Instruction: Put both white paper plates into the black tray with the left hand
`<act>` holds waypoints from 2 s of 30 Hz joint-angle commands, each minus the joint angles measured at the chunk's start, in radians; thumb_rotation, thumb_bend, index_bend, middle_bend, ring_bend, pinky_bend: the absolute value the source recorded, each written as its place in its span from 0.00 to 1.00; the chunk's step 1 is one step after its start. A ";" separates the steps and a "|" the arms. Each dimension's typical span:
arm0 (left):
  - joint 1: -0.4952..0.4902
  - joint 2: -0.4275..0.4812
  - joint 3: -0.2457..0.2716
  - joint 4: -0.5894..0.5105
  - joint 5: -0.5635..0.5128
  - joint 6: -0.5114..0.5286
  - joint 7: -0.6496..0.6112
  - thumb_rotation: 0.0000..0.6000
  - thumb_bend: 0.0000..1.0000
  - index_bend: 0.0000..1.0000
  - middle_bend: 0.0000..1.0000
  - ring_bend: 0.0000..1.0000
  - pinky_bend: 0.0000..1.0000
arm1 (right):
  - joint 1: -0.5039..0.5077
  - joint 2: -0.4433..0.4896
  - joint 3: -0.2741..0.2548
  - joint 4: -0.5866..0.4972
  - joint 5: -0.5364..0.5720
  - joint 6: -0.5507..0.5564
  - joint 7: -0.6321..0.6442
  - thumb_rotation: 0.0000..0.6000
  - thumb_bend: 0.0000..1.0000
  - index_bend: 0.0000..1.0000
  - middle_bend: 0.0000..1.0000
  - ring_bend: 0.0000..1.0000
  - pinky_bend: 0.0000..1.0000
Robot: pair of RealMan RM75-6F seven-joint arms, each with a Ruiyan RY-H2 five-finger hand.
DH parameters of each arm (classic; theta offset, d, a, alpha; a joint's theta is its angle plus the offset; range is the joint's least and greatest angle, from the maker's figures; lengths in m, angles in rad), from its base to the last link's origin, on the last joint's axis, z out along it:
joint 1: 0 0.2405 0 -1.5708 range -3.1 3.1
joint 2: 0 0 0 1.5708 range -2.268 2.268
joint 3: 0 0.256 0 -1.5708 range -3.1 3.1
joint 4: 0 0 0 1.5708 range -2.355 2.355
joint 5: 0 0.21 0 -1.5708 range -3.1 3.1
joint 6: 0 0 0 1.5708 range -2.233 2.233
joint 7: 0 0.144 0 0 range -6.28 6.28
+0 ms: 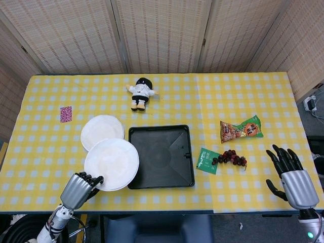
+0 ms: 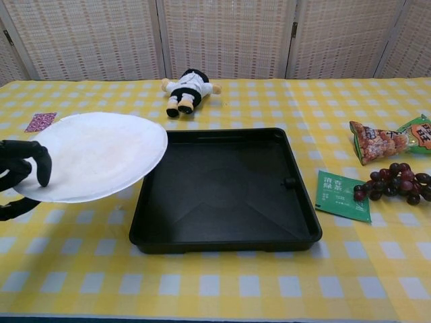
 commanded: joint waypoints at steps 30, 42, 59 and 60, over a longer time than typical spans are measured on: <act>-0.289 -0.228 -0.115 0.139 -0.075 -0.340 -0.049 1.00 0.49 0.63 1.00 1.00 1.00 | 0.010 0.058 0.008 -0.005 0.075 -0.064 0.118 1.00 0.37 0.00 0.00 0.00 0.00; -0.343 -0.347 -0.118 0.284 -0.120 -0.401 -0.072 1.00 0.49 0.63 1.00 1.00 1.00 | 0.001 0.071 0.012 0.000 0.091 -0.059 0.139 1.00 0.37 0.00 0.00 0.00 0.00; -0.360 -0.396 -0.107 0.288 -0.173 -0.444 -0.052 1.00 0.19 0.19 1.00 1.00 1.00 | -0.004 0.073 0.017 0.003 0.098 -0.056 0.145 1.00 0.37 0.00 0.00 0.00 0.00; -0.359 -0.389 -0.107 0.275 -0.175 -0.442 -0.048 1.00 0.18 0.17 1.00 1.00 1.00 | -0.005 0.073 0.017 0.003 0.097 -0.053 0.146 1.00 0.36 0.00 0.00 0.00 0.00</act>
